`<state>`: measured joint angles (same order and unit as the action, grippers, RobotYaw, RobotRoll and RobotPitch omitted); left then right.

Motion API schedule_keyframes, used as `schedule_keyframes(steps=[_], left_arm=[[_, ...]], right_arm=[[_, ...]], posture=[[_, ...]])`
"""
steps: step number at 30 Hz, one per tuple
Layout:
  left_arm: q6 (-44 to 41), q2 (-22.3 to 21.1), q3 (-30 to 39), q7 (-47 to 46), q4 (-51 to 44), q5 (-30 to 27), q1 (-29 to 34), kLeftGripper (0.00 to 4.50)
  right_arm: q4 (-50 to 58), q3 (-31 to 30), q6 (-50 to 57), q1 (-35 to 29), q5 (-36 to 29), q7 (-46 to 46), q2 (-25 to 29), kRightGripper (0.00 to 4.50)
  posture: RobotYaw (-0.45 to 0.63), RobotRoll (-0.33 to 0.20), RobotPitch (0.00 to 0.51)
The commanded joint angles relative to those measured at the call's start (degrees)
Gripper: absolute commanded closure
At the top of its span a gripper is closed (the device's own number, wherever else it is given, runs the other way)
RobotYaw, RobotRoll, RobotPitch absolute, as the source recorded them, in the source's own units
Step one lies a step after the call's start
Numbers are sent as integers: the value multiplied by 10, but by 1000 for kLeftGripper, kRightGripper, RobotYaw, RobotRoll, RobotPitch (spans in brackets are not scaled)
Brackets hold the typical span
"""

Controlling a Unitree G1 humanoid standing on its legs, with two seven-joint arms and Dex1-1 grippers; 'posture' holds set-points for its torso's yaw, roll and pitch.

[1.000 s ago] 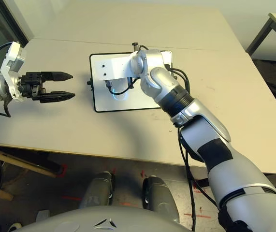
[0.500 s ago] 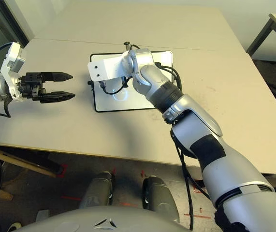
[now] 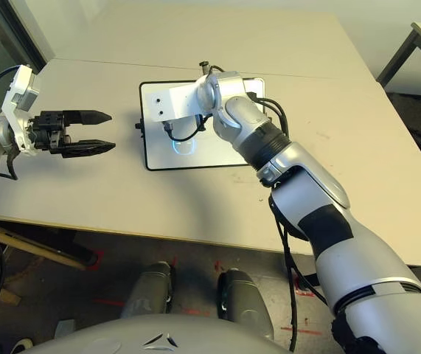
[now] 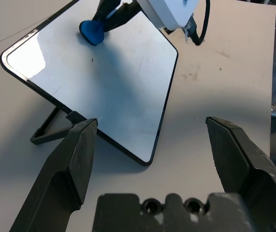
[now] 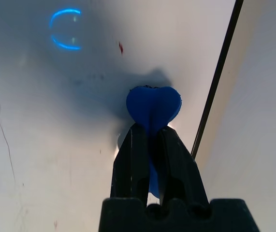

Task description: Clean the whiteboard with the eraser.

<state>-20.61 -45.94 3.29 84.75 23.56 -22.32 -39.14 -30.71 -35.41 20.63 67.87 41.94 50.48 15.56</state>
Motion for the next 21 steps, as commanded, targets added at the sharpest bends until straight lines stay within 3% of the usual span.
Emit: schedule_keyframes(steps=[1, 6, 12, 17, 21], left_arm=[[5, 2, -5, 1, 6, 3, -4, 0], [7, 2, -4, -1, 7, 4, -5, 0], [8, -1, 4, -8, 2, 0, 2, 0], [16, -2, 10, -14, 3, -2, 8, 0], [19, 0, 10, -15, 6, -2, 6, 0]], right_arm=[[11, 3, 14, -18, 3, 14, 22, 4485], [81, 51, 59, -44, -35, 41, 46, 4494], [231, 187, 233, -103, -144, 103, 84, 4498], [266, 320, 393, -124, -217, 67, 118, 4500], [254, 376, 472, -149, -240, 3, 143, 4500]], posture=[[295, 0, 59], [297, 0, 58], [309, 0, 58], [304, 0, 64], [298, 0, 67]])
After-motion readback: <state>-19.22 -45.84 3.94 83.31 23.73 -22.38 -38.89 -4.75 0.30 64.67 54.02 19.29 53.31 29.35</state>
